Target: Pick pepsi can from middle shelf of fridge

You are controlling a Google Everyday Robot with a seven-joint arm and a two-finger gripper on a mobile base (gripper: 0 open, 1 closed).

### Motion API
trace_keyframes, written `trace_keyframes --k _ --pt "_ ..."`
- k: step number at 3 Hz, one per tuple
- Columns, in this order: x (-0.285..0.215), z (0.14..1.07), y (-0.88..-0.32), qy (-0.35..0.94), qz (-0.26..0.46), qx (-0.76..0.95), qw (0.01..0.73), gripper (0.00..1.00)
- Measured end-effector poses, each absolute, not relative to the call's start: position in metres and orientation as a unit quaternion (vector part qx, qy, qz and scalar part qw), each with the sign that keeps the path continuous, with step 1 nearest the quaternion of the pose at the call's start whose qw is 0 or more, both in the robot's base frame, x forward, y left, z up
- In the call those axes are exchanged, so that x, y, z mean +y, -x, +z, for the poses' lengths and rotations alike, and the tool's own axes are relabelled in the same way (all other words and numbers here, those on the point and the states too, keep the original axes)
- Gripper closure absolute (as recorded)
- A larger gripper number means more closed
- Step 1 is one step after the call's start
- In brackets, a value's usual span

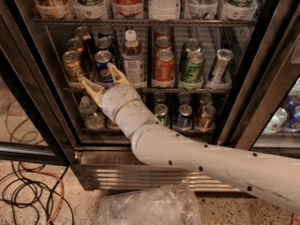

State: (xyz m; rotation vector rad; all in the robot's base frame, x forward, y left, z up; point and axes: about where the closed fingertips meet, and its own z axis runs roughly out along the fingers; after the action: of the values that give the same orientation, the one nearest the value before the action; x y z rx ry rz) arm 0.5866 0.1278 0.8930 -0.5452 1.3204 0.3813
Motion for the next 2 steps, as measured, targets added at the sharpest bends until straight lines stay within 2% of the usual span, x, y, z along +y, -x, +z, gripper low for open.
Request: trace_keyframes --k 1,2 --pt "0.130 0.894 -0.589 0.255 0.166 0.594 0.744 0.30" --pt "0.133 0.891 -0.602 0.263 0.152 0.582 0.754 0.07"
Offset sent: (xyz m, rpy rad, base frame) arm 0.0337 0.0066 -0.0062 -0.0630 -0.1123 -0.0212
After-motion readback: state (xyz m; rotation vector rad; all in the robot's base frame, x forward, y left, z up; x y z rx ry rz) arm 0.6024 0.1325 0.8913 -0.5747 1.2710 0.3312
